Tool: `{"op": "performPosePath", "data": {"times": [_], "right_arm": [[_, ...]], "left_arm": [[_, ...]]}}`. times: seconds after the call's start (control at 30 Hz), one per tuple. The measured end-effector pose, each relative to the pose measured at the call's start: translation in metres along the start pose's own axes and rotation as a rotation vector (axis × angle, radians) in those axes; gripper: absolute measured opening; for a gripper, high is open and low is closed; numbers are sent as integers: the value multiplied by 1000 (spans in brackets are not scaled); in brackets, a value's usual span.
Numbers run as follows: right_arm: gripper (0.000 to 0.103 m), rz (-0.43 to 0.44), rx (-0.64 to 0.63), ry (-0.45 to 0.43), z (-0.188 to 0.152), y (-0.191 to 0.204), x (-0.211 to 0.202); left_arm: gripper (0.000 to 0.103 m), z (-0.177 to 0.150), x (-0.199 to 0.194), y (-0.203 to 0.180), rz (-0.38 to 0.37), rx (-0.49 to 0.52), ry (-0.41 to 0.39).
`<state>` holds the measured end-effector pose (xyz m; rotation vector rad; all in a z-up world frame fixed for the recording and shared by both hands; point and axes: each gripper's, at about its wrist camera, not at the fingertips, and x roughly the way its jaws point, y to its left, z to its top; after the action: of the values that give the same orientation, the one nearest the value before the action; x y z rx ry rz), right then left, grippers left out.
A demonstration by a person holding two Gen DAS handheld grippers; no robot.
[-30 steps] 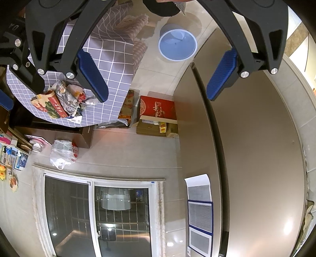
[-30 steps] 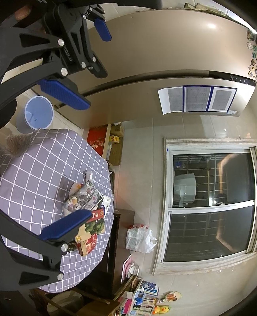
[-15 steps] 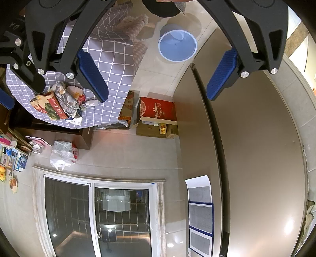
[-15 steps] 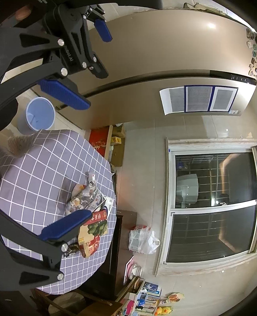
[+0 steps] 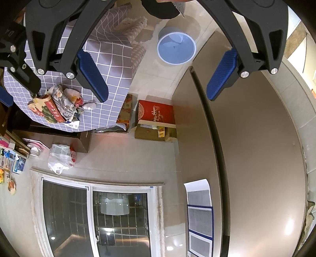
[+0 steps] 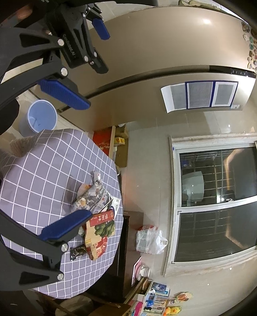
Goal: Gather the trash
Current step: 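Reach both tools to the trash pile on the table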
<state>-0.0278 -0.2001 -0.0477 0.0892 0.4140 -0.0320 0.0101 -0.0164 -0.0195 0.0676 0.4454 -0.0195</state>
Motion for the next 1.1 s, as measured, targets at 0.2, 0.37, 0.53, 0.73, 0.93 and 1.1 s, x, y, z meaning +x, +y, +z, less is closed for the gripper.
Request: {"op": "performPosePath", "data": {"times": [0.2,0.37,0.53,0.73,0.93,1.1], "right_arm": [[99,-26,40,34,-6,-20,15],[99,-63,78,70,-15,-47,32],[99,-105,122,110,-26,-81,53],[99,-153,180,160,-34,-135,85],[99,-150,287,178,-37,-188,104],[99,-107,359,201,-37,-216,124]], "left_arm": [[97,-3,16,-7,-5,14,39],[97,-6,45,-25,-81,1,118],[97,-7,77,-63,-191,20,187],[97,-8,117,-130,-309,69,240],[97,-2,155,-179,-382,68,291],[97,-3,184,-209,-397,83,318]]}}
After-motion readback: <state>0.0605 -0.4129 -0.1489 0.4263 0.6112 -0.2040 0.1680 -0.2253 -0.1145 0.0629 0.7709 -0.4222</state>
